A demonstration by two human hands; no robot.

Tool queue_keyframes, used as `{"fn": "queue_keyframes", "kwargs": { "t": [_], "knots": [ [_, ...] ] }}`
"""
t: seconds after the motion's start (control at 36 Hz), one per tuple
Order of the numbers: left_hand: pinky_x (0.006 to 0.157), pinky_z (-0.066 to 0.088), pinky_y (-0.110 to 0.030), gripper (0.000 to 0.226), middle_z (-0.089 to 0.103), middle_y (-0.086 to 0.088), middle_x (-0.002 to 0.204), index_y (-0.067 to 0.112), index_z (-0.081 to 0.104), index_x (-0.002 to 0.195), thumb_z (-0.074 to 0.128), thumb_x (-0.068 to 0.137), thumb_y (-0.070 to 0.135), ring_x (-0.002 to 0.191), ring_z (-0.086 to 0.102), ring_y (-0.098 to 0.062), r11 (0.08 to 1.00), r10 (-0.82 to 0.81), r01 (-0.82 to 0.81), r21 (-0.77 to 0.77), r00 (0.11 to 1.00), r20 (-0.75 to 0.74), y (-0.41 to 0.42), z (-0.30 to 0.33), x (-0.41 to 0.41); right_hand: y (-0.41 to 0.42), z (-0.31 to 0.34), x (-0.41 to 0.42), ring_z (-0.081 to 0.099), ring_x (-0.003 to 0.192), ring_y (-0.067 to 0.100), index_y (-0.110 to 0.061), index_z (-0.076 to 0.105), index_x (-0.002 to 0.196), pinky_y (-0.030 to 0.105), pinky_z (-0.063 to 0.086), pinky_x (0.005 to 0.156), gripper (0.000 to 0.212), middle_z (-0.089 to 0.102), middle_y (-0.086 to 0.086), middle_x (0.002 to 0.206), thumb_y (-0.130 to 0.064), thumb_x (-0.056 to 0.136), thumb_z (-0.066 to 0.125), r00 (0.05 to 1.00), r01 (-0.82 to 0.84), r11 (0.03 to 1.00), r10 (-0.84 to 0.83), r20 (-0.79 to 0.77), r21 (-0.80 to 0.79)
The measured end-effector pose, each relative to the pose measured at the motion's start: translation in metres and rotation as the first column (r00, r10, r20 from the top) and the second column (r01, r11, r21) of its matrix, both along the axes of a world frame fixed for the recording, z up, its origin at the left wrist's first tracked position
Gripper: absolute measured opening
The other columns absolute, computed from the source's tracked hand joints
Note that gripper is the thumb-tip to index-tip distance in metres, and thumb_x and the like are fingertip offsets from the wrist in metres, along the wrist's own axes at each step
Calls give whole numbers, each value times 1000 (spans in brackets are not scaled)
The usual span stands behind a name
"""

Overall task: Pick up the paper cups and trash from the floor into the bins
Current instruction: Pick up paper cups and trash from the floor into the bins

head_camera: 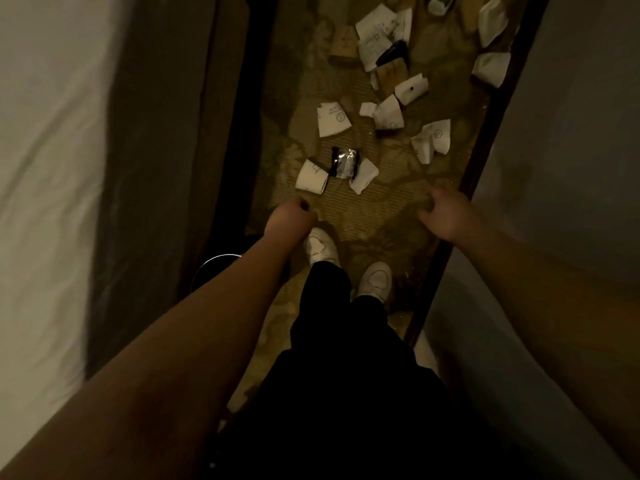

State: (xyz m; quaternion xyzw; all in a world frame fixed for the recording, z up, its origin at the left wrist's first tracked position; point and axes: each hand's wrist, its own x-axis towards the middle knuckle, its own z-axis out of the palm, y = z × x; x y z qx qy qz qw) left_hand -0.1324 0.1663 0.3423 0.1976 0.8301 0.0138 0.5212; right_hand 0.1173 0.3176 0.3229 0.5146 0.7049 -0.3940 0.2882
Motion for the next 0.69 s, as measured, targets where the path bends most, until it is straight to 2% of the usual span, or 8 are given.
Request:
{"fn": "queue_keyframes", "kwargs": {
  "t": [0.11, 0.19, 0.31, 0.36, 0.44, 0.58, 0.64, 0.69],
  "knots": [
    [92, 53, -40, 45, 63, -9, 123, 19, 54, 135, 58, 93, 35, 108, 62, -27, 1000, 20, -19, -22, 1000, 19, 14, -34, -18, 7, -26, -17, 42, 134, 34, -19, 41, 149, 45, 40, 110, 60, 36, 10, 153, -39, 95, 58, 996, 74, 997, -73, 55, -11],
    [91, 53, -39, 44, 61, -9, 124, 16, 54, 134, 59, 93, 32, 105, 62, -25, 999, 31, -30, -18, 999, 12, 22, -63, -33, 9, -51, -30, 42, 134, 34, -16, 43, 148, 43, 39, 110, 57, 36, 13, 152, -36, 97, 57, 993, 87, 996, -84, 81, -22],
    [90, 53, -37, 42, 60, -11, 123, 14, 55, 132, 59, 93, 28, 103, 60, -25, 998, 60, -60, -28, 998, -6, 27, -108, -46, 13, -93, -45, 49, 127, 31, -11, 50, 141, 41, 42, 107, 52, 48, 14, 143, -33, 95, 61, 990, 136, 989, -134, 45, -59],
    [89, 50, -35, 43, 59, -12, 127, 13, 54, 132, 59, 93, 30, 109, 59, -27, 997, 64, -64, -40, 998, -4, 25, -134, -47, 14, -119, -51, 51, 125, 30, -10, 55, 137, 42, 42, 107, 49, 53, 13, 140, -33, 94, 62, 990, 144, 987, -143, 21, -75],
    [83, 42, -29, 43, 57, -13, 130, 10, 52, 133, 59, 94, 28, 114, 57, -28, 996, 67, -67, -60, 998, -11, 25, -183, -47, 16, -169, -58, 53, 122, 32, -8, 60, 130, 37, 42, 105, 41, 58, 15, 134, -29, 95, 61, 995, 99, 991, -99, 5, -93],
    [81, 38, -28, 46, 58, -13, 131, 9, 53, 133, 60, 93, 32, 116, 56, -28, 994, 95, -98, -54, 994, -56, 28, -254, -44, 19, -242, -65, 55, 118, 31, -8, 60, 129, 27, 38, 88, 36, 59, 15, 132, -25, 97, 58, 998, 46, 997, -49, -50, -61],
    [86, 42, -30, 53, 56, -14, 136, 8, 50, 137, 63, 92, 32, 121, 55, -30, 991, 123, -126, -40, 990, -73, 31, -282, -43, 19, -269, -70, 53, 121, 32, -9, 59, 130, 29, 40, 92, 40, 56, 15, 135, -28, 95, 61, 997, 0, 1000, -1, -71, -27],
    [99, 44, -37, 62, 50, -15, 142, 8, 44, 143, 66, 91, 33, 127, 51, -31, 989, 140, -144, -22, 983, -116, 37, -307, -43, 16, -293, -75, 48, 126, 34, -10, 59, 130, 38, 42, 100, 44, 50, 17, 140, -33, 93, 64, 990, -118, 993, 120, -77, 28]
  ]
}}
